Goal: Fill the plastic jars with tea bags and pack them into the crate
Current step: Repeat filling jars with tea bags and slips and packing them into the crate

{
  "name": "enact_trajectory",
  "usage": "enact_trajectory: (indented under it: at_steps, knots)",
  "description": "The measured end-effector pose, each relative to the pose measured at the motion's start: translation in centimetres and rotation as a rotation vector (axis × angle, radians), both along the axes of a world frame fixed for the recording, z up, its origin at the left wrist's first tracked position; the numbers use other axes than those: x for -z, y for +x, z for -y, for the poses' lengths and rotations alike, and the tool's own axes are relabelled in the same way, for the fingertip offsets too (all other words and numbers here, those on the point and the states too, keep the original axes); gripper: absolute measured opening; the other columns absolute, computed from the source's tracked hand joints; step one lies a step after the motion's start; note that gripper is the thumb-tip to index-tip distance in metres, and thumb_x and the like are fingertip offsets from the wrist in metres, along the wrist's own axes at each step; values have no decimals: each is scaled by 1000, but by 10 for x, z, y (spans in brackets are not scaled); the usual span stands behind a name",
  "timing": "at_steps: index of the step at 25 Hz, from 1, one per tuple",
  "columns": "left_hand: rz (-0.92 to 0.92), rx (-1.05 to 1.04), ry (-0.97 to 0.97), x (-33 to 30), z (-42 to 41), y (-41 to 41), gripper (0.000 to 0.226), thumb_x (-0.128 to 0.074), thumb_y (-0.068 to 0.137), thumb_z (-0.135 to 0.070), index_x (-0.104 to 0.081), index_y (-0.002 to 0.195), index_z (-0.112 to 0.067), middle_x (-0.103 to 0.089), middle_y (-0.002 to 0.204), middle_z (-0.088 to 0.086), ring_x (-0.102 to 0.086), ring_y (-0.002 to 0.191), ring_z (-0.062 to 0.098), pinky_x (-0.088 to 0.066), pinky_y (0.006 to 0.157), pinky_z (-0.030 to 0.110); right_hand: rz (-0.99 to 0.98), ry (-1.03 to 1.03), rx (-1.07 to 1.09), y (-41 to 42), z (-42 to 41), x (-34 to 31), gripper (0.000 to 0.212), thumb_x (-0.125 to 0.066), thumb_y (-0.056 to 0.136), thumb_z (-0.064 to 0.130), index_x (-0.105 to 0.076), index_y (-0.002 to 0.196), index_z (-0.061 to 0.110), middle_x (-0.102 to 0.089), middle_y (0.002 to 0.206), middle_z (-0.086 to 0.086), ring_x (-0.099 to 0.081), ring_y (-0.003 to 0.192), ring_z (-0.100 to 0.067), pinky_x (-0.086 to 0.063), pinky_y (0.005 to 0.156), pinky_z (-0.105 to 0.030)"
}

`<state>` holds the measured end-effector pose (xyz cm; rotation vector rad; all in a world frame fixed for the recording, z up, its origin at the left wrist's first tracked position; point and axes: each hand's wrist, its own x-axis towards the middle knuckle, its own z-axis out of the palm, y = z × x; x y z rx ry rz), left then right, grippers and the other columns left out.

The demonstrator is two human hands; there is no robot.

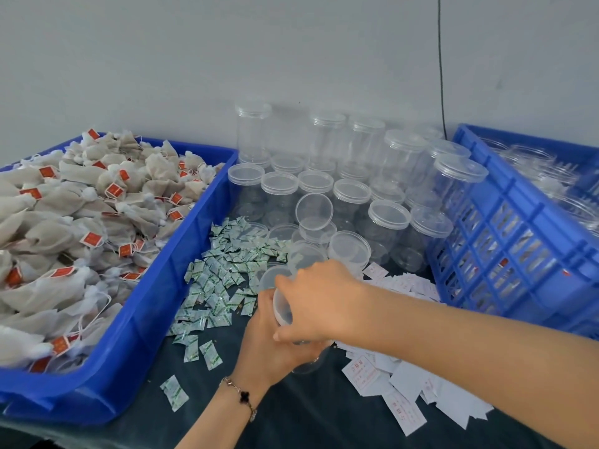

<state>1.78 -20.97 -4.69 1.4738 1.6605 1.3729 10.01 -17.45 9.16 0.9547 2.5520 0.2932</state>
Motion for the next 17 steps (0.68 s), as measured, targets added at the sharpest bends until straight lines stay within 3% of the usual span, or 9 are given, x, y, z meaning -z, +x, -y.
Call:
enact_trajectory:
  at_steps: [2,6,10,13,15,17]
  knots:
    - [16,5,-13,1,1,0,74,-76,40,-60,-37,100,-41,-50,99,-39,-57,87,-11,-46,62,9,-89,-68,-22,4,-3,-4,49,-59,78,48,-44,115,20,-41,72,4,-45,66,-18,-26,53,-28]
    - [63,-25,-2,6,4,2,78,-79,41,-55,-35,105,-45,-63,97,-15,-62,87,-3,-54,70,24,-127,-318,30,15,-13,-5,69,-69,69,30,-30,126,37,-36,99,-1,-34,93,-20,-39,68,-33]
    - [30,-18,-5,4,2,3,83,-77,41,-60,-26,106,-62,-63,104,-11,-63,93,1,-53,75,25,-30,-396,-56,14,-21,-14,79,-75,67,15,-29,126,40,-33,113,-2,-33,104,-22,-46,82,-44]
    - [31,-41,-34,9,2,3,90,-76,38,-67,-43,116,-34,-64,102,-8,-64,93,4,-54,75,28,41,-398,-149,11,-22,-17,72,-66,74,2,-32,127,36,-28,114,1,-32,115,-24,-43,89,-46]
    - [18,-59,-67,13,0,2,90,-75,36,-67,-47,111,-25,-64,98,-9,-63,89,-1,-53,71,21,74,-454,-119,13,-18,-18,70,-67,77,6,-31,129,35,-25,125,1,-19,134,-32,-41,89,-48]
    - [-8,-74,-100,15,-2,0,89,-77,36,-61,-35,109,-34,-64,95,-10,-64,85,-1,-53,68,20,52,-506,-35,13,-12,-21,75,-73,77,35,-24,134,38,-8,153,-1,4,143,-39,-32,101,-60]
